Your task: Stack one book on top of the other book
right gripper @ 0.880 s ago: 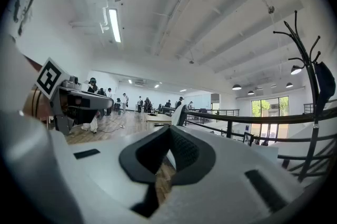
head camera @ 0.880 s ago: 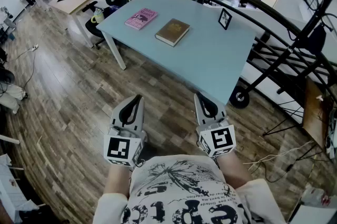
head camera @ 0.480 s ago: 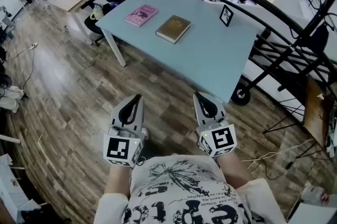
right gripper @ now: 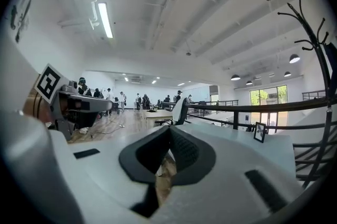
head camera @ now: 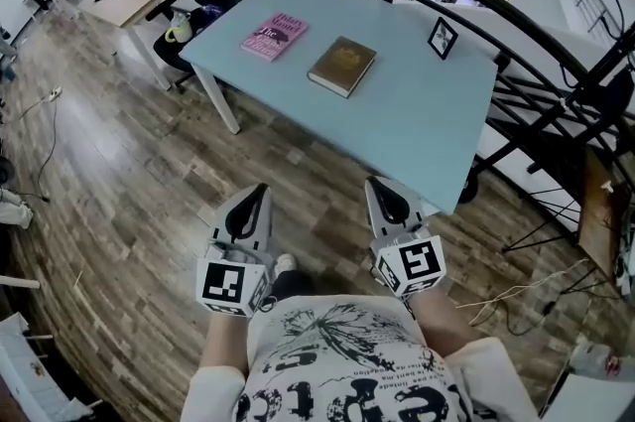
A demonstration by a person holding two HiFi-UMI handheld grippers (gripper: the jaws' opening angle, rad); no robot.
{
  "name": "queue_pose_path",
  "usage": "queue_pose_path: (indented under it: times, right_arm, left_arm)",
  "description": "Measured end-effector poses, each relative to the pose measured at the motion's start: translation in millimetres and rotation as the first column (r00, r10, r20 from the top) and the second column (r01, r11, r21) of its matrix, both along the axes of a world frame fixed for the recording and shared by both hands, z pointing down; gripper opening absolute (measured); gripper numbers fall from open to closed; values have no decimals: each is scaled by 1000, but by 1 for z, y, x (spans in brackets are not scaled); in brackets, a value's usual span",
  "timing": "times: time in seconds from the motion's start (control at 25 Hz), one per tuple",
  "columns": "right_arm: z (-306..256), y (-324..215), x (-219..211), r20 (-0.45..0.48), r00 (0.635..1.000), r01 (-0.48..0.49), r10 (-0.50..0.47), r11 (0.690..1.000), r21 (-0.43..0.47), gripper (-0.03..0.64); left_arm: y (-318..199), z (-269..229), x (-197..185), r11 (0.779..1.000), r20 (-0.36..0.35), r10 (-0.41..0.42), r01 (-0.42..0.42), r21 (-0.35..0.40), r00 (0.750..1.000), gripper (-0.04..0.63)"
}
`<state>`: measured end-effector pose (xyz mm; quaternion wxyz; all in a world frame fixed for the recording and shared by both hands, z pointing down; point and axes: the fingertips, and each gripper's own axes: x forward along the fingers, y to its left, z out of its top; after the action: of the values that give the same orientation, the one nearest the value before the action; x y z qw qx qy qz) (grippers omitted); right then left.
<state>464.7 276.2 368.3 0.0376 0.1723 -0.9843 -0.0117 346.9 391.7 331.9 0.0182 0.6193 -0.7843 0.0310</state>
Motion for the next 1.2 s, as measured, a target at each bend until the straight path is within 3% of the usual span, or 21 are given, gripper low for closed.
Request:
queue_pose_path:
  times: [0.28,0.48,0.88,1.2]
  right_arm:
    - [-3,-9,-100,-19,997,-81,80,996,-25,-6]
    - [-4,-20,-146,-34,991,-131,130,991,-31,-6]
    - [26,-83,-210,-80,984,-162,158,986,-41,-6]
    - [20,-193,-264,-52,983,-175,173,984,-30,-6]
  left_arm:
    - [-9,5,-112,998,-2,58,-58,-9,998,9]
    - [-16,4,-170,996,-18,86,-86,-21,996,9]
    - [-75,32,-235,994,-20,94,-95,-60,995,11]
    - [-188,28,-284,987,-2,144,-144,-69,990,11]
